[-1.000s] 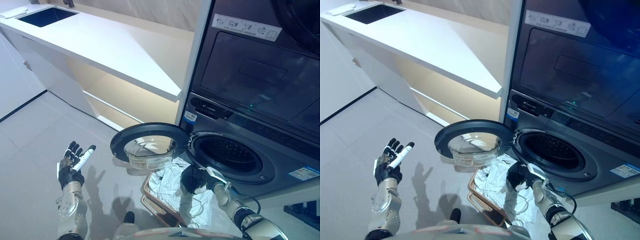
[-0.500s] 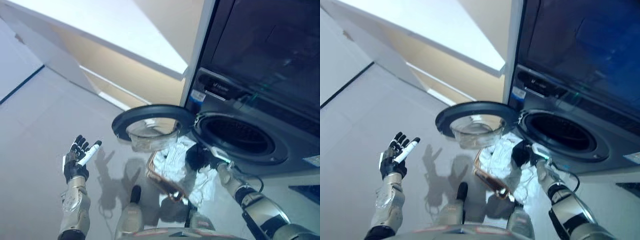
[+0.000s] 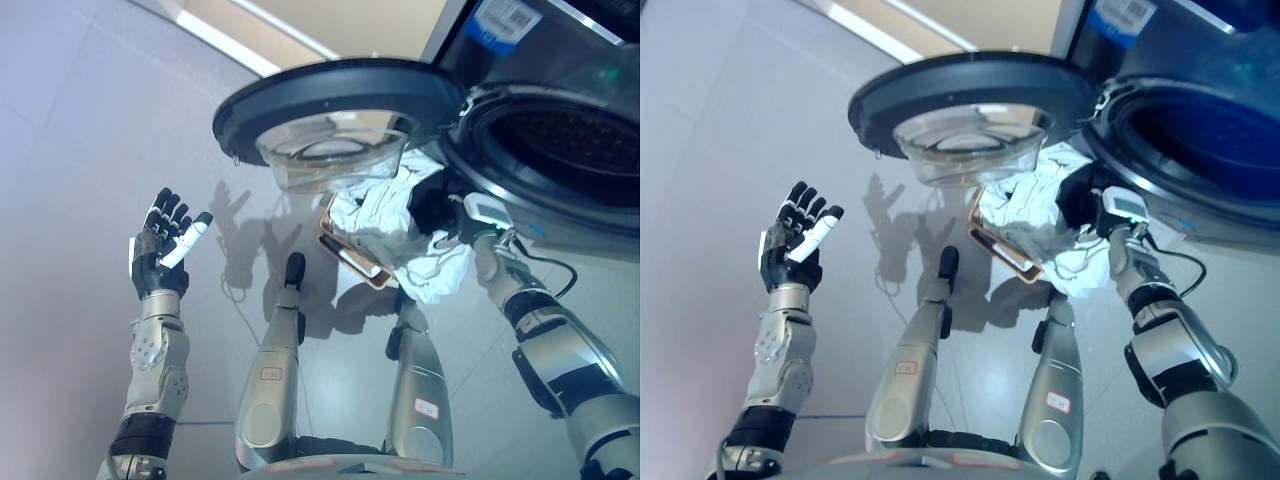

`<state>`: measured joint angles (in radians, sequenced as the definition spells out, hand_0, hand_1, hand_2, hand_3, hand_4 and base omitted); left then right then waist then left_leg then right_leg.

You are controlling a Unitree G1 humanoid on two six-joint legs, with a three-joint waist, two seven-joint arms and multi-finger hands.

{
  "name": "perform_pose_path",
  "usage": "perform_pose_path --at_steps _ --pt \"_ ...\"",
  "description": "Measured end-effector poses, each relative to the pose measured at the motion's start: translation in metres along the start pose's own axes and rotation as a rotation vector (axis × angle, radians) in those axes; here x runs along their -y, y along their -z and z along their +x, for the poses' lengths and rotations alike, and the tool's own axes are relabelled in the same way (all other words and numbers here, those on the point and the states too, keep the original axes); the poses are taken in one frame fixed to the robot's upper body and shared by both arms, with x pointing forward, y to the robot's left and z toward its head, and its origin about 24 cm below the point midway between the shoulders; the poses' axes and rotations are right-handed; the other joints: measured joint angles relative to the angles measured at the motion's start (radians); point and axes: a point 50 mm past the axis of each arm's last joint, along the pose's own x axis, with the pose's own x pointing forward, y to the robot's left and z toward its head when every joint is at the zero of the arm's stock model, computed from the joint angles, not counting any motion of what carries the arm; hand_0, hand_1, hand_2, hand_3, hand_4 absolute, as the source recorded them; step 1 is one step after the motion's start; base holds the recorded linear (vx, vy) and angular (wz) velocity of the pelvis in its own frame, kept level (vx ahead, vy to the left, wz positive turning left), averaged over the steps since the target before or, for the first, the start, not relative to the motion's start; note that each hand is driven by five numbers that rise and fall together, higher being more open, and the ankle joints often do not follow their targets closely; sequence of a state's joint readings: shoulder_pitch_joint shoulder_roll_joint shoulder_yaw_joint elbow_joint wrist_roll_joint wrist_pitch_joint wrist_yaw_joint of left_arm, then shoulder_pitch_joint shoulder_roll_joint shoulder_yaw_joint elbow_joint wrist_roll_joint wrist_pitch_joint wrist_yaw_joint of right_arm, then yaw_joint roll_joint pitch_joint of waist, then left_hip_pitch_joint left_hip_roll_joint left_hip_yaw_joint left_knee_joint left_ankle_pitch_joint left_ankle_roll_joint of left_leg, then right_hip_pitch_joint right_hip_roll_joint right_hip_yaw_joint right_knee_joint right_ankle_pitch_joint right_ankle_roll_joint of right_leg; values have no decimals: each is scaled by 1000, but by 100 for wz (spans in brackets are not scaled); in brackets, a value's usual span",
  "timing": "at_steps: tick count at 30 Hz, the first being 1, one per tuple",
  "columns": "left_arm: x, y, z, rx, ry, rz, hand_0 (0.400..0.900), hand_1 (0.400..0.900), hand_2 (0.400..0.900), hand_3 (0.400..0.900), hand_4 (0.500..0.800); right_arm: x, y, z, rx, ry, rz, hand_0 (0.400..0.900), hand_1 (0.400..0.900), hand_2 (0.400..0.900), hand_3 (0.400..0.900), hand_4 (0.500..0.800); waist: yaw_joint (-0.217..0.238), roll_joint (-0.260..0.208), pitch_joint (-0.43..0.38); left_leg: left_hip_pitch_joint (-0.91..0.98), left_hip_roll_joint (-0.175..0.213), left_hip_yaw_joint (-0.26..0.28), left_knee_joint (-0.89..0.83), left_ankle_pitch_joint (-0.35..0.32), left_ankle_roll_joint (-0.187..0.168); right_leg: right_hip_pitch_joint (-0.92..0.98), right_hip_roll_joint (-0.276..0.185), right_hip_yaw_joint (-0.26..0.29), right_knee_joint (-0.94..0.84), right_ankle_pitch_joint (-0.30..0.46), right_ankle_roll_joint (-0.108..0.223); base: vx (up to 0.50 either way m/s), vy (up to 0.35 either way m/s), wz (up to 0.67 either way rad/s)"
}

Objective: Put the clothes in the basket into the washing machine.

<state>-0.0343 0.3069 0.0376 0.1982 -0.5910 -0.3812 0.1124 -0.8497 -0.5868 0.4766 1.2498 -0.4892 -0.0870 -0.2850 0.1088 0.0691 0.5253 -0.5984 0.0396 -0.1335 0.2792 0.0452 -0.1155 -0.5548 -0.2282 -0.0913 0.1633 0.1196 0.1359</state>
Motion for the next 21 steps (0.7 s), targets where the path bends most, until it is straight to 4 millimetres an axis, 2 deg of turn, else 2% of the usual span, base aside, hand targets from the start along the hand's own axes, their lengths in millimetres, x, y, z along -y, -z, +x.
perform_pose_path --at_steps 6,8,14,21 --pt "5 -14 4 59 30 4 900 900 900 900 800 35 11 6 -20 114 -52 900 900 900 900 800 11 2 9 -119 -13 -6 57 -5 10 -112 -10 5 50 -3 -2 -70 19 7" --pt "9 -18 5 82 39 -5 900 900 900 900 800 44 19 7 -37 141 -90 900 900 900 900 800 17 4 13 -161 -17 -11 76 -4 10 -154 -15 7 74 -10 6 -34 22 6" --pt "20 -26 6 110 95 -8 900 900 900 900 800 61 34 6 -90 184 -177 900 900 900 900 800 22 7 17 -247 -44 -12 130 -10 20 -243 -38 24 131 -20 17 -27 25 1" --pt "27 -50 10 211 129 -9 900 900 900 900 800 91 43 6 -101 277 -243 900 900 900 900 800 25 10 19 -378 -72 -13 213 -26 32 -370 -59 45 211 -38 33 -2 18 7"
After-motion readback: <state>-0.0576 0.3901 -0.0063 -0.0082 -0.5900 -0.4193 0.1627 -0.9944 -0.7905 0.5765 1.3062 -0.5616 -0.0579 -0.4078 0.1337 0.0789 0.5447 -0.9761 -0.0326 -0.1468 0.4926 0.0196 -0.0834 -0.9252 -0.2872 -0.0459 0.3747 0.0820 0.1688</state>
